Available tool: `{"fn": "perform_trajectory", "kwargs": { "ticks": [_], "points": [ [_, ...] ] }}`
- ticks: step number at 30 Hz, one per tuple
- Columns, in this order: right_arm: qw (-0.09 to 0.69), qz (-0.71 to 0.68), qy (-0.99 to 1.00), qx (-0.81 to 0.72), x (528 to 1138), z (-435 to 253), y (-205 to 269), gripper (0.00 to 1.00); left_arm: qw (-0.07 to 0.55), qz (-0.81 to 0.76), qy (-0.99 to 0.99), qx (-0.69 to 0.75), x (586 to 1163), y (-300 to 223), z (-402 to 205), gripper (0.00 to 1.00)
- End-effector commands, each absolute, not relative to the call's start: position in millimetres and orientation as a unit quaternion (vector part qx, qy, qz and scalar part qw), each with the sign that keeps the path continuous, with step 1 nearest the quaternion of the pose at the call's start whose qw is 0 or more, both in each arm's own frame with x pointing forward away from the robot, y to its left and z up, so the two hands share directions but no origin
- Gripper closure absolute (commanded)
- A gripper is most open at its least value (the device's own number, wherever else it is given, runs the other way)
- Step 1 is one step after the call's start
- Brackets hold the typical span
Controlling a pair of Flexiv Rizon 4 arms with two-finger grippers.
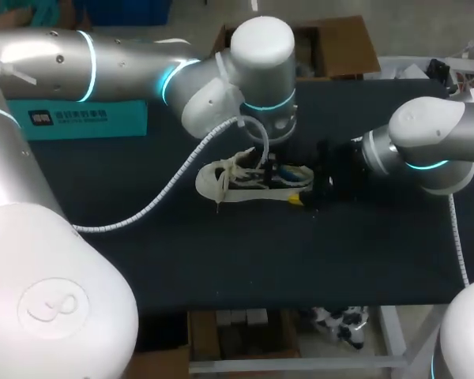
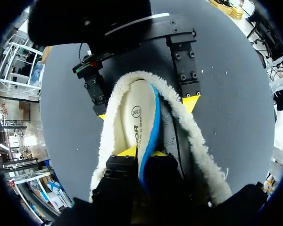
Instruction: Open the shoe tongue, take the insole out of the shoe, put the insole back into the shoe, and pack the shoe into the shoebox
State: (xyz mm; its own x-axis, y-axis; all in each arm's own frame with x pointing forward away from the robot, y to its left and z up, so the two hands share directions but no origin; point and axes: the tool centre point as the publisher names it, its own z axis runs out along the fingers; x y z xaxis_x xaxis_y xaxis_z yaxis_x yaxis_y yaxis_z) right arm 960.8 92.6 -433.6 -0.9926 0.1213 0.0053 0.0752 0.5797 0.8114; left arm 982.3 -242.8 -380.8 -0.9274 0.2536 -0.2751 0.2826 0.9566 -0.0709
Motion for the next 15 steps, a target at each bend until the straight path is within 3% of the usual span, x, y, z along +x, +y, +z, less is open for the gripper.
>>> {"fn": "perform_trajectory", "kwargs": {
  "ticks": [1,6,15],
  "points": [
    [0.025,0.456,0.888,0.054,959.0,-442.9,95.3,1.0,0.108,-0.12,0.975,0.153,980.6,-225.8,-339.9,1.0],
    [0.025,0.456,0.888,0.054,959.0,-442.9,95.3,1.0,0.097,-0.154,0.969,0.166,970.1,-223.8,-306.4,1.0],
    [0.025,0.456,0.888,0.054,959.0,-442.9,95.3,1.0,0.07,-0.16,0.969,0.178,960.7,-224.7,-302.9,1.0]
  ]
}}
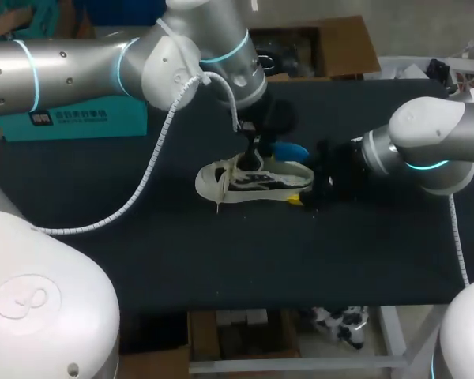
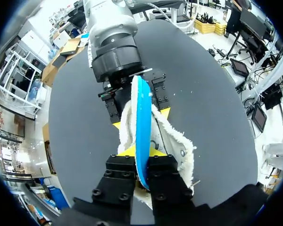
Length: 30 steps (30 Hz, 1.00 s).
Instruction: Open the shoe tongue, take the insole out of the shoe, put the insole back into the shoe, and pack the shoe into the shoebox
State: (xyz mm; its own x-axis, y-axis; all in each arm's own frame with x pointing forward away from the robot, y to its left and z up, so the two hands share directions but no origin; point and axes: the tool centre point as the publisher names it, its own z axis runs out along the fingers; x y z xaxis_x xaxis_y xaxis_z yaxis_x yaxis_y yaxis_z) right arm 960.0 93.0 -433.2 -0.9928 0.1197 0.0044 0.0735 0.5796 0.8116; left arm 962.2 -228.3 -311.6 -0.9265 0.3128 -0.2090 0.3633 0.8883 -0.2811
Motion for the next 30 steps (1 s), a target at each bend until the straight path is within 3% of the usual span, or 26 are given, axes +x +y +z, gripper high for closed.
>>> {"fn": "perform_trajectory", "kwargs": {
  "ticks": [1,7,8,10,23,30],
  "points": [
    [0.025,0.456,0.888,0.054,959.0,-442.9,95.3,1.0,0.068,-0.16,0.968,0.178,960.5,-224.8,-303.4,1.0],
    [0.025,0.456,0.888,0.054,959.0,-442.9,95.3,1.0,0.055,-0.163,0.967,0.189,957.6,-232.9,-307.7,1.0],
    [0.025,0.456,0.888,0.054,959.0,-442.9,95.3,1.0,0.054,-0.162,0.967,0.19,957.8,-234.6,-309.3,0.84],
    [0.025,0.456,0.888,0.054,959.0,-442.9,95.3,1.0,0.052,-0.159,0.968,0.188,959.0,-237.7,-312.4,0.76],
    [0.025,0.456,0.888,0.054,959.0,-442.9,95.3,1.0,0.062,-0.15,0.969,0.184,960.4,-248.3,-313.3,0.73],
    [0.025,0.456,0.888,0.054,959.0,-442.9,95.3,1.0,0.064,-0.152,0.969,0.184,962.7,-257.1,-317.0,0.81]
  ]
}}
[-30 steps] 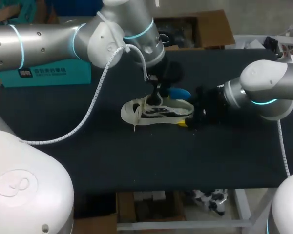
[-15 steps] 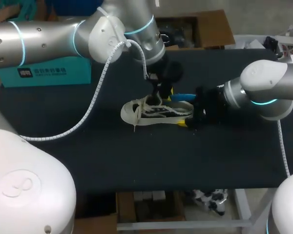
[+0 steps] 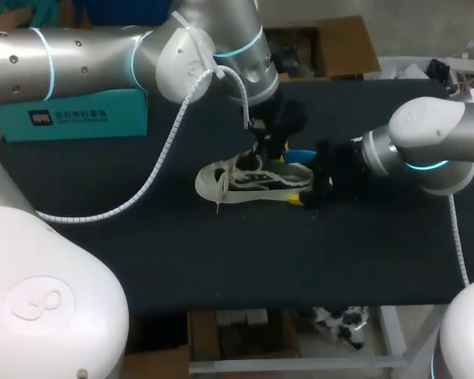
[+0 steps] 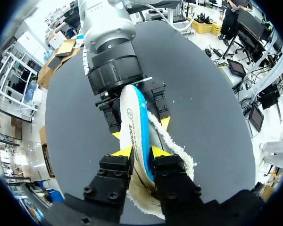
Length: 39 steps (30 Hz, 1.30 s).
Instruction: Open the shoe tongue, take the insole out of the shoe, put the insole back into the shoe, and pack the shoe into the shoebox
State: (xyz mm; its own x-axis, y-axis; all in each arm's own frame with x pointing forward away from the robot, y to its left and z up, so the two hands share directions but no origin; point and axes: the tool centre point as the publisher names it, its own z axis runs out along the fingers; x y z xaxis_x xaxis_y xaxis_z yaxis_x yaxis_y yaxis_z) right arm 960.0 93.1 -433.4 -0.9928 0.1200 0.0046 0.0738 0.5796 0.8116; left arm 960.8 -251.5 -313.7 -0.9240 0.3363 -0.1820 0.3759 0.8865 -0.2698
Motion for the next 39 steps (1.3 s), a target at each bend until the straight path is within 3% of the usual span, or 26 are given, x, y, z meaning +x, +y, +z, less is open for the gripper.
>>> {"fn": "perform_trajectory", "kwargs": {
  "ticks": [1,2,20,21,22,23,24,39],
  "points": [
    [0.025,0.456,0.888,0.054,959.0,-442.9,95.3,1.0,0.064,-0.155,0.969,0.183,962.8,-257.6,-317.2,0.91],
    [0.025,0.456,0.888,0.054,959.0,-442.9,95.3,1.0,0.064,-0.157,0.968,0.183,963.1,-258.0,-317.3,1.0],
    [0.029,0.451,0.89,0.057,961.1,-437.3,91.3,1.0,0.052,-0.268,0.935,0.227,950.1,-263.0,-263.2,1.0],
    [0.03,0.448,0.892,0.056,961.5,-435.3,90.2,0.93,0.051,-0.276,0.931,0.233,947.8,-264.7,-259.1,1.0],
    [0.03,0.446,0.893,0.055,962.0,-433.5,89.1,0.65,0.049,-0.285,0.927,0.238,945.4,-266.4,-255.4,1.0],
    [0.03,0.445,0.893,0.055,962.3,-432.0,87.8,0.09,0.046,-0.294,0.923,0.244,943.3,-268.1,-251.5,1.0],
    [0.03,0.444,0.894,0.055,962.1,-430.5,86.3,0.0,0.045,-0.301,0.92,0.249,941.0,-270.2,-248.0,1.0],
    [0.045,0.38,0.92,0.086,943.9,-390.6,26.4,0.0,0.039,-0.408,0.855,0.319,916.7,-289.7,-182.4,1.0]
  ]
}}
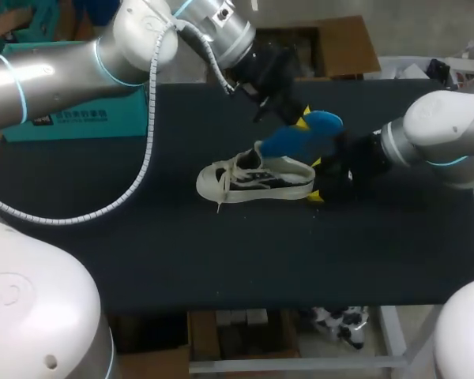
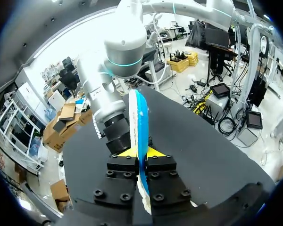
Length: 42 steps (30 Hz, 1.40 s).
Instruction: Open the shoe tongue, take the insole out of the shoe, put the insole back into the shoe, and pack the shoe into the shoebox
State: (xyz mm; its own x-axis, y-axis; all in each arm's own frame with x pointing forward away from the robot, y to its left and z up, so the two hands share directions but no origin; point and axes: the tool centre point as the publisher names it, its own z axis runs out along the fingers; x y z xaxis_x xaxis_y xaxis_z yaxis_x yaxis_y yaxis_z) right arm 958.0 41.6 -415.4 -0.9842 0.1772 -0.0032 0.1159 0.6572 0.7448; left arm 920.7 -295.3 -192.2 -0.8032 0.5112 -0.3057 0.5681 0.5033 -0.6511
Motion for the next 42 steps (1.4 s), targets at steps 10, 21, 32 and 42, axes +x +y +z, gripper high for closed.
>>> {"fn": "perform_trajectory", "kwargs": {
  "ticks": [10,21,32,42],
  "points": [
    [0.046,0.316,0.945,0.076,948.2,-351.1,-3.7,0.0,0.034,-0.485,0.795,0.362,919.1,-289.9,-140.0,1.0],
    [0.048,0.26,0.963,0.048,961.7,-307.7,-21.0,0.0,0.068,-0.54,0.751,0.374,913.7,-265.7,-93.2,1.0],
    [0.026,0.196,0.98,0.022,982.5,-281.9,-9.0,0.0,0.06,-0.532,0.757,0.375,913.2,-256.9,-87.4,1.0],
    [0.009,0.161,0.987,0.001,998.1,-275.7,9.0,0.0,0.121,-0.567,0.735,0.353,903.9,-213.0,-93.2,1.0]
  ]
}}
